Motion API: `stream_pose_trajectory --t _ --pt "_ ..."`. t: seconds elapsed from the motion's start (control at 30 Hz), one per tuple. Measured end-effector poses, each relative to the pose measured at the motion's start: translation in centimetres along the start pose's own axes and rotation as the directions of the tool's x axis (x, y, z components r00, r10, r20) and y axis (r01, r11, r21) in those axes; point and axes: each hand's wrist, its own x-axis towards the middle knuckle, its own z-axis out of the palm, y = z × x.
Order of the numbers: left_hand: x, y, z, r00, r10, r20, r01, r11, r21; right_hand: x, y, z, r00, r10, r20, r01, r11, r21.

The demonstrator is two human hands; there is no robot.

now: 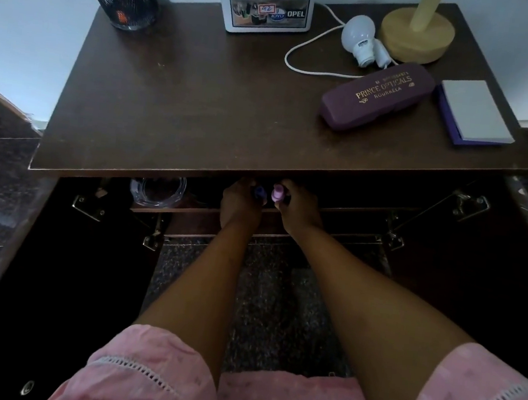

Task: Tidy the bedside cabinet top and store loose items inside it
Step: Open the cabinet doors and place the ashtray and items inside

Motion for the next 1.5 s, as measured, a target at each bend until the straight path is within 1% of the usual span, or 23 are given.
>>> stream_pose_trajectory --t 0.27,0.37,0.47,0.6,0.7,0.77,0.83,0.9,0.97,1.0,1.03,1.07,1.1,1.17,1.23,1.27,1.3,1.33,1.37,1.4,1.43,1.47,1.5 --pt "-0.1 0.0 -0.1 1.0 0.001 -0.002 -0.001 0.999 0.033 0.0 0.1 0.0 1.0 -0.004 -0.009 0.004 0.999 -0.038" --pt "-0.1 -0.1 0.0 1.0 0.016 -0.008 -0.016 0.999 0.05 0.0 0.1 0.0 1.0 0.001 -0.014 -0.001 1.0 -0.011" --pt "-0.3 0.1 -0.1 1.0 0.014 -0.005 -0.013 1.0 0.026 0.0 0.1 -0.1 1.0 0.012 -0.01 -0.012 1.0 0.024" --pt "-1.6 0.6 -0.4 0.999 0.012 -0.031 -0.013 0.999 -0.031 -0.5 -0.1 -0.7 0.996 0.091 0.011 -0.092 0.983 0.157" --pt "-3.4 1.4 -0.9 0.994 -0.043 -0.095 0.033 0.994 -0.103 -1.3 -0.2 -1.8 0.982 0.188 0.019 -0.188 0.966 0.176" --pt "-4.6 2.1 -1.2 0.993 -0.053 -0.109 0.039 0.99 -0.132 -2.1 -0.4 -2.8 0.975 0.22 0.033 -0.222 0.965 0.137" --pt "-5.8 2.7 -1.7 0.997 -0.035 -0.066 0.025 0.989 -0.148 -3.1 -1.3 -4.2 0.976 0.192 0.1 -0.195 0.981 0.015" --pt "-6.9 3.6 -2.3 0.999 -0.052 0.006 0.053 0.986 -0.158 -4.0 -2.7 -5.9 0.957 0.139 0.256 -0.109 0.986 -0.128" --pt "-7.7 5.3 -2.9 0.991 -0.097 0.088 0.106 0.989 -0.1 -4.6 -4.3 -8.2 0.873 0.15 0.463 -0.058 0.977 -0.207" --pt "-8.0 6.3 -3.2 0.979 -0.129 0.157 0.134 0.991 -0.026 -4.8 -5.1 -9.6 0.818 0.192 0.542 -0.075 0.97 -0.23" --pt "-8.4 7.5 -3.6 0.957 -0.158 0.243 0.152 0.987 0.042 -5.0 -5.9 -11.2 0.774 0.24 0.587 -0.107 0.962 -0.252" --pt "-9.0 8.7 -4.1 0.927 -0.175 0.332 0.162 0.984 0.068 -5.2 -6.5 -12.8 0.753 0.275 0.598 -0.13 0.953 -0.273" --pt "-9.4 9.7 -4.7 0.893 -0.175 0.414 0.172 0.984 0.045 -5.5 -7.1 -14.2 0.747 0.295 0.596 -0.145 0.947 -0.286" --pt "-10.2 11.4 -6.1 0.844 -0.171 0.508 0.238 0.969 -0.069 -6.2 -8.1 -16.9 0.734 0.319 0.6 -0.183 0.943 -0.277" --pt "-10.6 12.9 -7.7 0.858 -0.12 0.499 0.219 0.965 -0.144 -6.8 -9.1 -19.1 0.726 0.299 0.619 -0.196 0.953 -0.231" --pt "-10.8 13.5 -8.3 0.875 -0.092 0.476 0.201 0.962 -0.183 -7.0 -9.6 -20.0 0.739 0.268 0.618 -0.195 0.963 -0.185" --pt "-11.0 14.2 -8.9 0.893 -0.055 0.447 0.183 0.952 -0.247 -7.0 -10.2 -20.6 0.772 0.217 0.598 -0.19 0.976 -0.109" --pt "-11.3 14.7 -9.5 0.905 -0.024 0.424 0.177 0.929 -0.326 -6.8 -10.7 -21.1 0.826 0.147 0.544 -0.171 0.985 -0.008" --pt "-11.6 15.1 -10.1 0.914 -0.004 0.406 0.181 0.898 -0.4 -6.6 -11.2 -21.4 0.892 0.072 0.447 -0.129 0.987 0.098" --pt "-11.8 15.5 -10.6 0.921 0.007 0.389 0.186 0.87 -0.457 -6.3 -11.5 -21.4 0.952 0.009 0.307 -0.062 0.984 0.166" --pt "-12.1 15.7 -11.1 0.928 0.016 0.372 0.183 0.85 -0.494 -6.0 -11.7 -21.3 0.988 -0.033 0.153 0.007 0.986 0.169" --pt "-12.3 15.7 -11.3 0.933 0.023 0.359 0.18 0.835 -0.52 -5.6 -11.6 -21.1 0.998 -0.057 0.008 0.055 0.992 0.113" --pt "-12.4 15.6 -11.5 0.937 0.023 0.347 0.184 0.814 -0.55 -5.2 -11.4 -20.6 0.993 -0.068 -0.095 0.072 0.997 0.033"
